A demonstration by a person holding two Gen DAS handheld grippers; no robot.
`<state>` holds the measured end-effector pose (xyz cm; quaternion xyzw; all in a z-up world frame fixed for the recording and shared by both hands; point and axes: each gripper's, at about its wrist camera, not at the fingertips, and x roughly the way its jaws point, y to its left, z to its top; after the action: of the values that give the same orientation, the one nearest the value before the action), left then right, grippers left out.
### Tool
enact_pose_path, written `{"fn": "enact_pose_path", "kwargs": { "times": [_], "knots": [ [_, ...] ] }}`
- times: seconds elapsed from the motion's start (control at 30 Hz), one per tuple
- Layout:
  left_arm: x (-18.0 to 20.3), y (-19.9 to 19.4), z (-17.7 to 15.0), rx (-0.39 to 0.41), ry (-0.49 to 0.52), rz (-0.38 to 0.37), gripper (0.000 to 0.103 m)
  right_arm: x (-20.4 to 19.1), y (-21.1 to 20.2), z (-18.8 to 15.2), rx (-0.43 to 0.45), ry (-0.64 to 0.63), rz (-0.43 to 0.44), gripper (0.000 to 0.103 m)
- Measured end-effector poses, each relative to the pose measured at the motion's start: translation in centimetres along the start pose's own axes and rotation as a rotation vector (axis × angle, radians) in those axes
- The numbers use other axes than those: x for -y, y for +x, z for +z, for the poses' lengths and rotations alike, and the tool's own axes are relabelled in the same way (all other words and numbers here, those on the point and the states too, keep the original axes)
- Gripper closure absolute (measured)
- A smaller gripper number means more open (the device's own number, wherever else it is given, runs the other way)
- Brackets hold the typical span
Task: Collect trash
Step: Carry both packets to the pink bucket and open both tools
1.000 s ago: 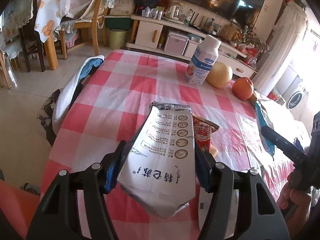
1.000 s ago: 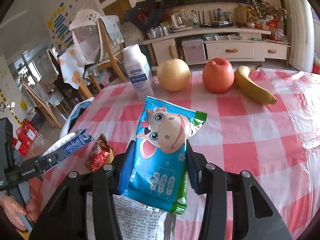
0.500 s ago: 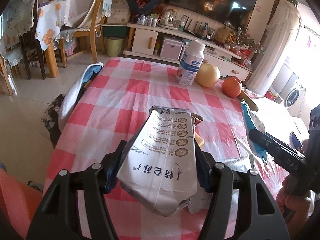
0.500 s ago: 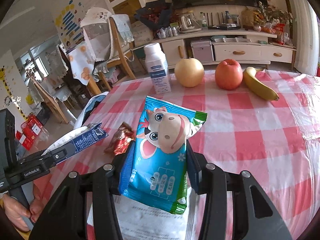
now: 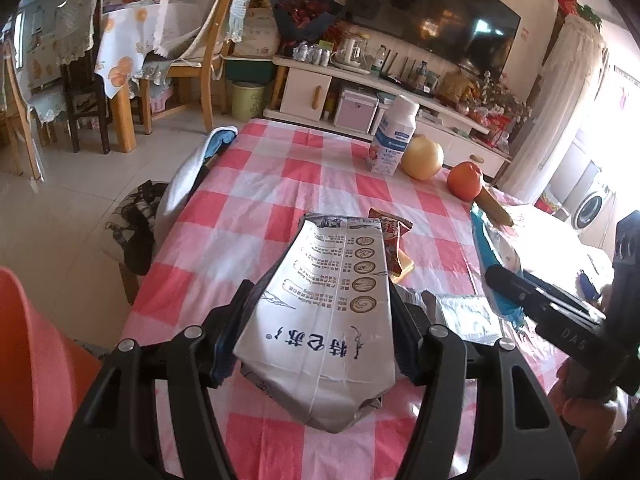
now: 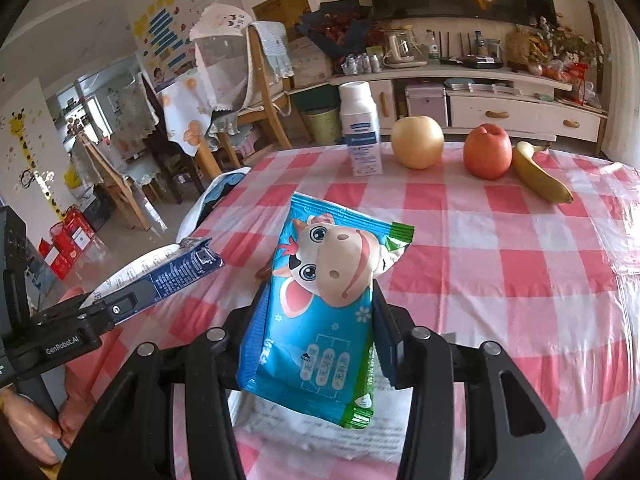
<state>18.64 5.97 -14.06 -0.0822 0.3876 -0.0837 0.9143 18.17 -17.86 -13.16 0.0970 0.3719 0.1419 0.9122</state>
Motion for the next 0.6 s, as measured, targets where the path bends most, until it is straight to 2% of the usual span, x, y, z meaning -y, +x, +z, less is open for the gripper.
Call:
{"fn": "enact_pose_path", "kwargs": {
  "times": [0.6],
  "knots": [
    [-2.8,-6.0,-1.5,0.087,-0.058,-0.005,0.040,-5.5,-2.6,-2.2,-0.012,-0.078,0.036,0.055]
  ]
}}
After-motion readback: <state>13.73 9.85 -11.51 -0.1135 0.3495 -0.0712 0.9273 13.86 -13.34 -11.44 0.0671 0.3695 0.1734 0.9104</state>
